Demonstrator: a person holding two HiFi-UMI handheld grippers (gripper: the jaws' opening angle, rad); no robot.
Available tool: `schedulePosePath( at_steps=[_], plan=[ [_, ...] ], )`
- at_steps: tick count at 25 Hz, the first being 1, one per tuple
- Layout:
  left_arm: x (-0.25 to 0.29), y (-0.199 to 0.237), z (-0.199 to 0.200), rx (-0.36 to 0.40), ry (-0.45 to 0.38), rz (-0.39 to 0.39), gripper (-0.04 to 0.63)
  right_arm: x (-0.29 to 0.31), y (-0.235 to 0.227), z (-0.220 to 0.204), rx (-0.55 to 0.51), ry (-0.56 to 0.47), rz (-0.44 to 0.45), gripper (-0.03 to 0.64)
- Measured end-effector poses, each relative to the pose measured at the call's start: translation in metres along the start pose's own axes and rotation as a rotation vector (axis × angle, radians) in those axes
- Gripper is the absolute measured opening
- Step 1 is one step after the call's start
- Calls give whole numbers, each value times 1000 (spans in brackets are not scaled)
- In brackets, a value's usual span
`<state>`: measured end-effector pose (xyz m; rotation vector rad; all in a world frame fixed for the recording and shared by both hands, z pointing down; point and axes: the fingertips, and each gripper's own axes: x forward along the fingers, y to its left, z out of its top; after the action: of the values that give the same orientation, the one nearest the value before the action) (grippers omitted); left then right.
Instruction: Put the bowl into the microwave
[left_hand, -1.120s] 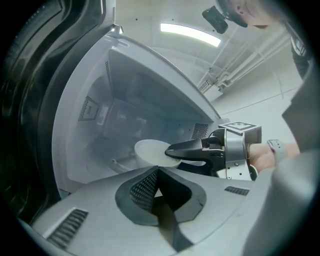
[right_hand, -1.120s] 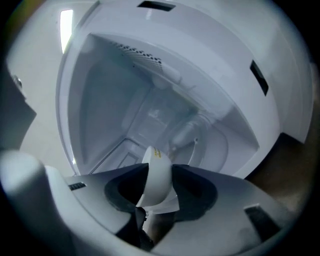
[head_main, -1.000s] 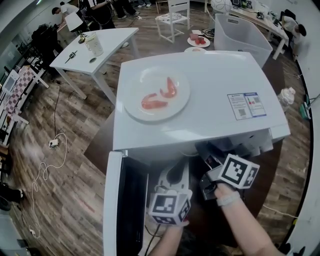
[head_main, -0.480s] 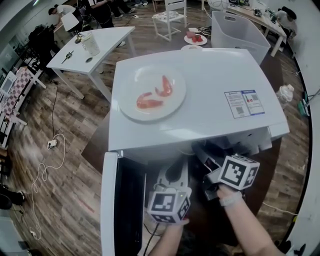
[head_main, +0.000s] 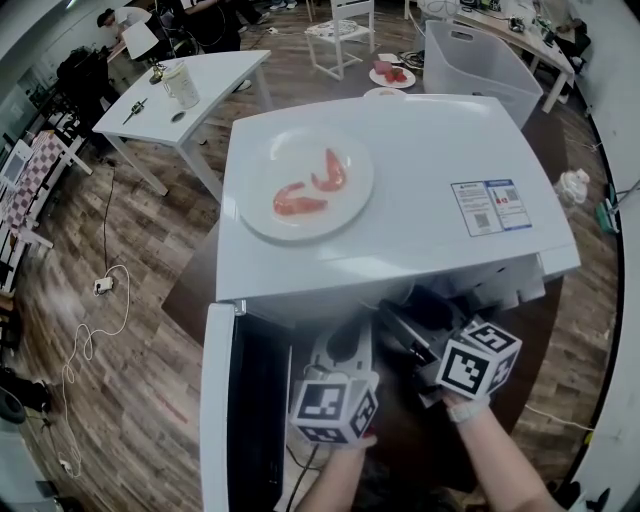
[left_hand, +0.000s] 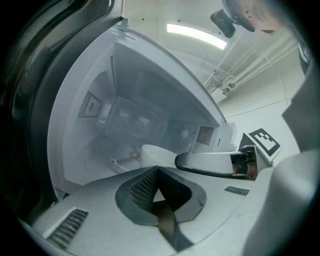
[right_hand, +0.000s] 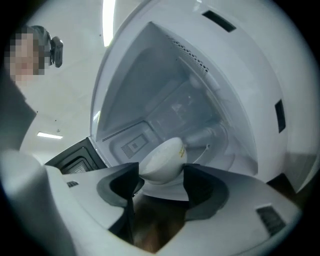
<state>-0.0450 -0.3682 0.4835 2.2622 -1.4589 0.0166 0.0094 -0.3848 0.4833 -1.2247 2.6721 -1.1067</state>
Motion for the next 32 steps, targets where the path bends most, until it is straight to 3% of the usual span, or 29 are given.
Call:
schedulePosePath(
  at_steps=[8, 16, 32],
  plan=[
    [2, 4, 2, -6, -2, 8, 2, 2, 3, -10, -252, 73, -69, 284],
    [2, 7, -1, -10, 13, 2, 2, 7, 0, -2, -308, 43, -144, 268],
    [-3, 14, -4, -40, 17, 9, 2, 16, -1, 6, -331, 28, -166, 252]
  ],
)
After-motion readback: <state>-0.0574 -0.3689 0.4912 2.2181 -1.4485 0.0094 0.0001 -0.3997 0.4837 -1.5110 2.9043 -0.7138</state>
